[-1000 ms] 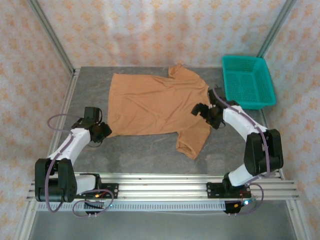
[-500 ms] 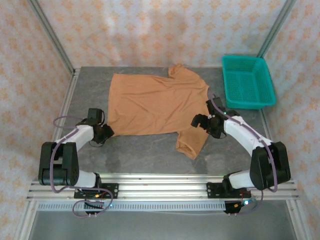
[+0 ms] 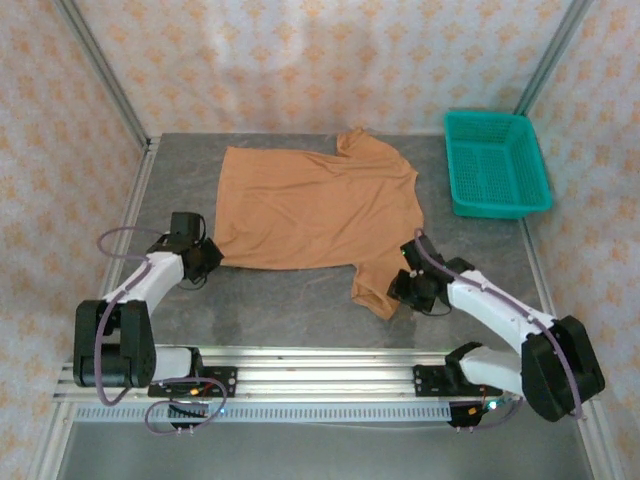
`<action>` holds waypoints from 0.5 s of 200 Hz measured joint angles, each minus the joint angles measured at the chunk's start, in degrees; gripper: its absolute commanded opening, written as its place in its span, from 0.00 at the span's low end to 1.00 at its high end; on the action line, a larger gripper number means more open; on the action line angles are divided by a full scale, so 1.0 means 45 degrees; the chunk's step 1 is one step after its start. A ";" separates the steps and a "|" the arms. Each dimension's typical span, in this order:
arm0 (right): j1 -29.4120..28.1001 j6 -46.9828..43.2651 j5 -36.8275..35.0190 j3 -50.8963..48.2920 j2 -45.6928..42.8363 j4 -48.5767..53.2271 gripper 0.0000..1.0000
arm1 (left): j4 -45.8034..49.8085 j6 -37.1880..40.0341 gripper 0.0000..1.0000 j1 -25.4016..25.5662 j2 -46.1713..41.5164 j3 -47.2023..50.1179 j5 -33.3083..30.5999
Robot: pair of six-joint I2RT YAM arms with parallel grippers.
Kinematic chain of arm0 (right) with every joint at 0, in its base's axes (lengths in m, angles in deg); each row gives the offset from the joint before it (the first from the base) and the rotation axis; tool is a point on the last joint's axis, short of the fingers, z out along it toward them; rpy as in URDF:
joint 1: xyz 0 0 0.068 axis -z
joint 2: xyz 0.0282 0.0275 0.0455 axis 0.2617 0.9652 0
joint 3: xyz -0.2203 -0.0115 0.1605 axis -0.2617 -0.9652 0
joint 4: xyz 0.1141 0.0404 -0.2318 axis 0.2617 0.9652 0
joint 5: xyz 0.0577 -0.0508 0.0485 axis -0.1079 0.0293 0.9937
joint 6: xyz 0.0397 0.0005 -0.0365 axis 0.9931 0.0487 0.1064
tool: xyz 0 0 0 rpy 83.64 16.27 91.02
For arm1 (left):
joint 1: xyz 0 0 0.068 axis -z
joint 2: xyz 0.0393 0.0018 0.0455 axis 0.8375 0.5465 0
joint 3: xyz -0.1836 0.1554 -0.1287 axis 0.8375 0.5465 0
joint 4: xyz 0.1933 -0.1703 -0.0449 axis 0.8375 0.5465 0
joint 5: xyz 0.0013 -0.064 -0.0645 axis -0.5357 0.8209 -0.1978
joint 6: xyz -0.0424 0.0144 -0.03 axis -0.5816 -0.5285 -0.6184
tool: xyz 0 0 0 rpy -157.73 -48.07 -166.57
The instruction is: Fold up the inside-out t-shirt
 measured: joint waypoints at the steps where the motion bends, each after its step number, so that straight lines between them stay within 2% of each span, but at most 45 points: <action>1: -0.0024 0.0029 0.0010 -0.0029 0.0000 -0.0010 0.35 | 0.0000 0.0005 0.00 0.0000 -0.0019 -0.0005 -0.0005; 61: -0.1666 0.1690 -0.0015 -0.0588 0.0010 -0.0913 0.41 | 0.0228 0.0000 0.00 0.0000 -0.0340 -0.0107 0.0000; 100: -0.2064 0.2244 -0.0092 -0.0792 0.0151 -0.1418 0.41 | 0.0228 -0.0015 0.00 0.0000 -0.0175 -0.0107 0.0005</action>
